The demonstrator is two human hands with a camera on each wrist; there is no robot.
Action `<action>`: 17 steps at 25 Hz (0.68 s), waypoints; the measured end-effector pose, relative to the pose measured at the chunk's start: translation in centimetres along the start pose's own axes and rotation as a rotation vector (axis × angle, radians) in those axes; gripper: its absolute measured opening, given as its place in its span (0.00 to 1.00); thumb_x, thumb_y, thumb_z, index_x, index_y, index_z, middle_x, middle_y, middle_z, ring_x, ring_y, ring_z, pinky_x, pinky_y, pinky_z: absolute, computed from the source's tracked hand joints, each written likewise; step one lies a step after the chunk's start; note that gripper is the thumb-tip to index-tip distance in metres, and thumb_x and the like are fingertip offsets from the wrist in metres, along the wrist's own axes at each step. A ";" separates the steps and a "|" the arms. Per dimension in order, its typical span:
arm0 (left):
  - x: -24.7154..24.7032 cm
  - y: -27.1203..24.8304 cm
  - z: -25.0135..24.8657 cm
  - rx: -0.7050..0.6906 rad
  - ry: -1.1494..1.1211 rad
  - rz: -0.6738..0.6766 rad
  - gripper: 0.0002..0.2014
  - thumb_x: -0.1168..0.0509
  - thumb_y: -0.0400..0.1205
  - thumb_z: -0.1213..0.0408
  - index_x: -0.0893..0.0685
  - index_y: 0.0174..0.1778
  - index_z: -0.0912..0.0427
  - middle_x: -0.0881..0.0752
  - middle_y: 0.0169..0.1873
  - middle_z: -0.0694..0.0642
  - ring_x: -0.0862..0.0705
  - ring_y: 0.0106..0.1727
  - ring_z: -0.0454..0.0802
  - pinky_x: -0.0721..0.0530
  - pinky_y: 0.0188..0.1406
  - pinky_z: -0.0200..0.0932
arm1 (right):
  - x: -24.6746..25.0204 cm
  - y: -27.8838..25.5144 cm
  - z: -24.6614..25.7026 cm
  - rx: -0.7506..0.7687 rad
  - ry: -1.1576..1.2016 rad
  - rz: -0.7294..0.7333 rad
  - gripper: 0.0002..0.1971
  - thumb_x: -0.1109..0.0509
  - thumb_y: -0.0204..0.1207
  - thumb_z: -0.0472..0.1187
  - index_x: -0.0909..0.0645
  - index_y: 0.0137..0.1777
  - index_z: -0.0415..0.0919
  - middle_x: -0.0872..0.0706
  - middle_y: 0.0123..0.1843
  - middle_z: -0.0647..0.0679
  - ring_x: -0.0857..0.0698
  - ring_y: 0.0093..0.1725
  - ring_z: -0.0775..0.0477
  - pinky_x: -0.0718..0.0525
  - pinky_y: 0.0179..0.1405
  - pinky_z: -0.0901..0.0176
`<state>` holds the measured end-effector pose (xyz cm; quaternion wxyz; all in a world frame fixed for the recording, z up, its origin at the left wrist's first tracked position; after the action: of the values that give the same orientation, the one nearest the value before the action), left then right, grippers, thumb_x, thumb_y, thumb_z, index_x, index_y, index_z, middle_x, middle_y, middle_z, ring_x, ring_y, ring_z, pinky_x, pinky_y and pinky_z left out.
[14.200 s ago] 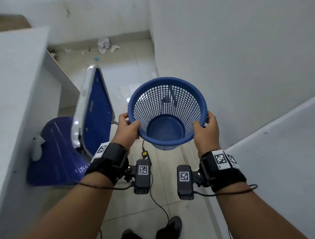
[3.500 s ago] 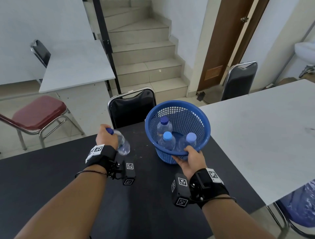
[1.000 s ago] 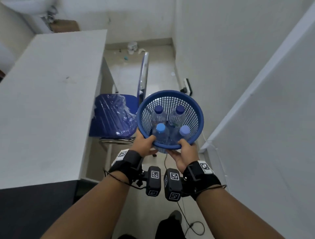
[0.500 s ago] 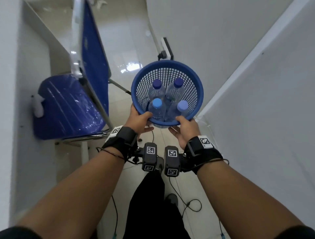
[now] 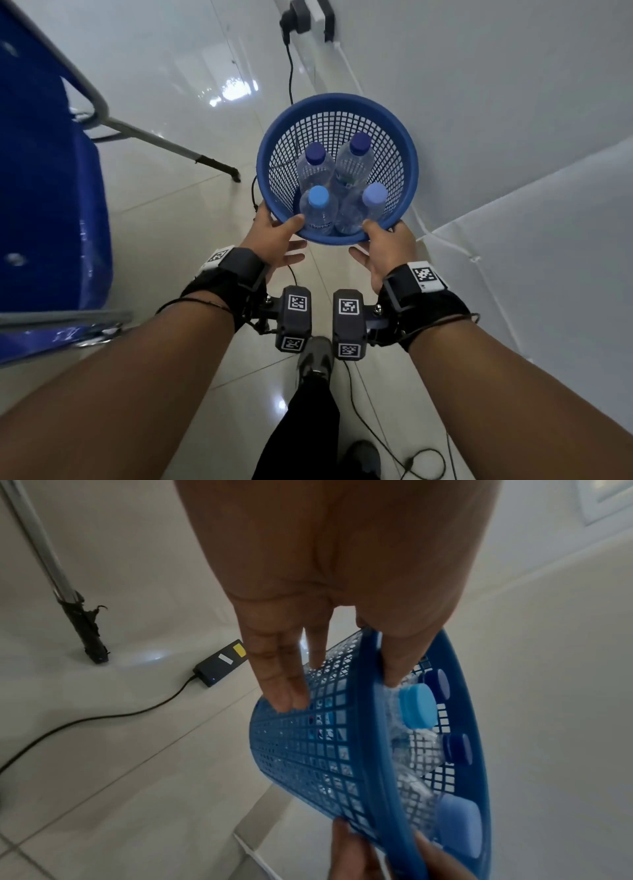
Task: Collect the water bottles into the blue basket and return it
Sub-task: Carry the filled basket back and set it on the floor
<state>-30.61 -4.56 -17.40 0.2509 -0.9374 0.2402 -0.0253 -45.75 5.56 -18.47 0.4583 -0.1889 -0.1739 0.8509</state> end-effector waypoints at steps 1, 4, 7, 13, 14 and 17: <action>-1.3 -1.7 -1.6 -0.027 0.005 0.020 0.24 0.33 0.82 0.60 0.33 0.72 0.47 0.17 0.65 0.62 0.14 0.46 0.56 0.14 0.37 0.49 | 1.0 -1.5 2.3 0.033 0.011 -0.015 0.15 0.32 0.75 0.33 0.22 0.62 0.39 0.15 0.62 0.37 0.13 0.58 0.36 0.14 0.25 0.60; -6.0 -7.1 -7.3 -0.122 0.001 0.116 0.23 0.33 0.82 0.61 0.32 0.73 0.49 0.17 0.62 0.61 0.15 0.41 0.52 0.15 0.32 0.45 | 4.8 -6.6 10.0 0.154 0.055 -0.063 0.12 0.32 0.76 0.34 0.21 0.59 0.40 0.14 0.61 0.38 0.13 0.58 0.37 0.14 0.25 0.59; -10.8 -11.4 -13.2 -0.209 -0.002 0.205 0.23 0.34 0.83 0.64 0.31 0.73 0.48 0.16 0.62 0.60 0.14 0.44 0.53 0.16 0.32 0.46 | 8.0 -10.8 17.1 0.305 0.105 -0.122 0.14 0.31 0.75 0.34 0.22 0.61 0.40 0.16 0.61 0.41 0.14 0.58 0.39 0.13 0.27 0.58; -17.3 -19.0 -22.6 -0.364 -0.056 0.287 0.18 0.39 0.83 0.68 0.29 0.69 0.52 0.17 0.54 0.58 0.15 0.40 0.53 0.16 0.39 0.50 | 11.5 -17.0 28.3 0.492 0.210 -0.138 0.16 0.32 0.77 0.33 0.22 0.64 0.38 0.15 0.63 0.37 0.13 0.56 0.38 0.14 0.27 0.61; -18.3 -20.0 -23.7 -0.380 -0.048 0.307 0.16 0.39 0.83 0.68 0.29 0.66 0.52 0.17 0.54 0.58 0.15 0.40 0.53 0.15 0.40 0.51 | 12.2 -17.8 29.7 0.510 0.227 -0.145 0.16 0.32 0.77 0.33 0.23 0.65 0.37 0.15 0.63 0.36 0.12 0.55 0.37 0.14 0.26 0.62; -20.9 -22.5 -26.8 -0.429 0.004 0.369 0.12 0.39 0.85 0.65 0.28 0.62 0.50 0.16 0.55 0.59 0.15 0.41 0.55 0.15 0.45 0.52 | 14.0 -19.8 33.4 0.569 0.248 -0.189 0.17 0.32 0.78 0.33 0.23 0.66 0.37 0.16 0.64 0.35 0.12 0.56 0.36 0.14 0.24 0.62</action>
<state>-43.69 9.91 18.42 0.0468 -0.9094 0.4072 0.0703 -54.78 23.55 17.54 0.5874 -0.1386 0.1112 0.7896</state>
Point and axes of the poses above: each hand's wrist, its own y-axis towards the middle knuckle, its own x-axis out of the back of the hand, z = x × y, the point moved 3 cm from there along y, towards the middle knuckle
